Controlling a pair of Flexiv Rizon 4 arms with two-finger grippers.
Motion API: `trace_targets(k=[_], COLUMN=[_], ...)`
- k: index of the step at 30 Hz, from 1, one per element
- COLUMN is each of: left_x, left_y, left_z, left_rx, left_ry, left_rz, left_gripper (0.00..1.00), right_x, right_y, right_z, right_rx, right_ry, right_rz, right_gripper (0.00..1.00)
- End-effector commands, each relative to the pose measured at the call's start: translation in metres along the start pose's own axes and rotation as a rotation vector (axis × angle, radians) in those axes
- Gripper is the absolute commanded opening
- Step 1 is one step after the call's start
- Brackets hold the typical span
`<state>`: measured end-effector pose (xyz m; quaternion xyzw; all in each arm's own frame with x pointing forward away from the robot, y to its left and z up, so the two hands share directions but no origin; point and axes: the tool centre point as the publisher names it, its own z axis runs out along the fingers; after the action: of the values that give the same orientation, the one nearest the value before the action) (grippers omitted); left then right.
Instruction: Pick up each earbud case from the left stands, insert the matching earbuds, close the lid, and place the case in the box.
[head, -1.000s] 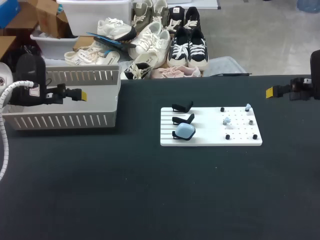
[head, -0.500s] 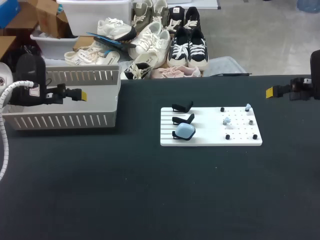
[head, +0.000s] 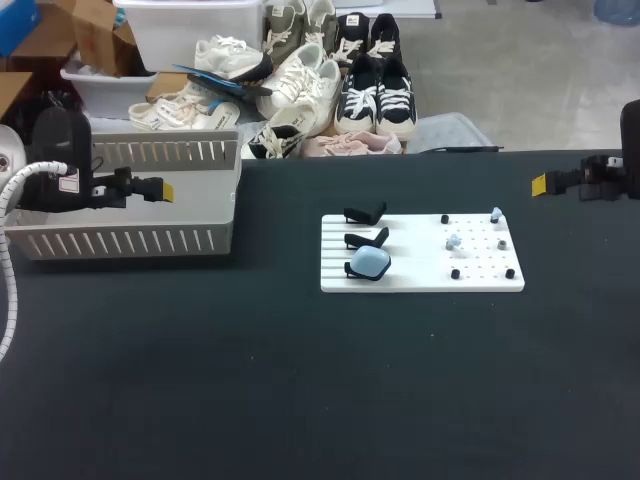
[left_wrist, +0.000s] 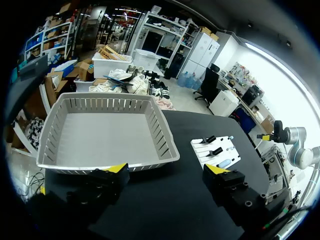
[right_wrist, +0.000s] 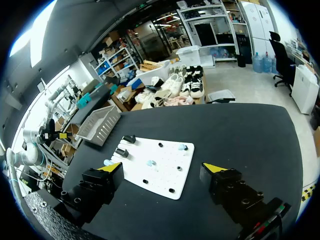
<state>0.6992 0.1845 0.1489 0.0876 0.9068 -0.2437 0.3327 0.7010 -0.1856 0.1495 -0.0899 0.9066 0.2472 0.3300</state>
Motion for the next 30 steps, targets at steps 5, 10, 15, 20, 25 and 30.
trace_targets(k=[5, 10, 15, 20, 25, 30], left_x=[-0.001, -0.001, -0.008, -0.010, -0.010, -0.005], left_y=[0.000, 0.000, -0.009, -0.029, -0.055, -0.086], left_z=[0.000, 0.000, 0.005, 0.018, 0.030, 0.050], left_rx=[-0.002, -0.002, -0.009, 0.064, 0.164, 0.230], left_ry=[0.006, 0.006, 0.008, 0.024, 0.021, 0.083], left_rz=[0.000, 0.000, 0.094, 0.286, 0.486, 0.695], left_gripper=[1.00, 1.00, 1.00, 1.00, 1.00, 1.00], right_x=[0.000, 0.000, 0.000, 0.000, 0.000, 0.000], right_y=[-0.001, -0.001, -0.001, -0.001, -0.001, -0.001], right_z=[0.000, 0.000, 0.000, 0.000, 0.000, 0.000], right_rx=[-0.001, -0.001, -0.001, -0.001, -0.001, -0.001], right_ry=[0.001, 0.001, 0.001, 0.001, 0.001, 0.001], right_rz=[-0.001, -0.001, -0.001, -0.001, -0.001, -0.001], right_gripper=[1.00, 1.00, 1.00, 1.00, 1.00, 1.00])
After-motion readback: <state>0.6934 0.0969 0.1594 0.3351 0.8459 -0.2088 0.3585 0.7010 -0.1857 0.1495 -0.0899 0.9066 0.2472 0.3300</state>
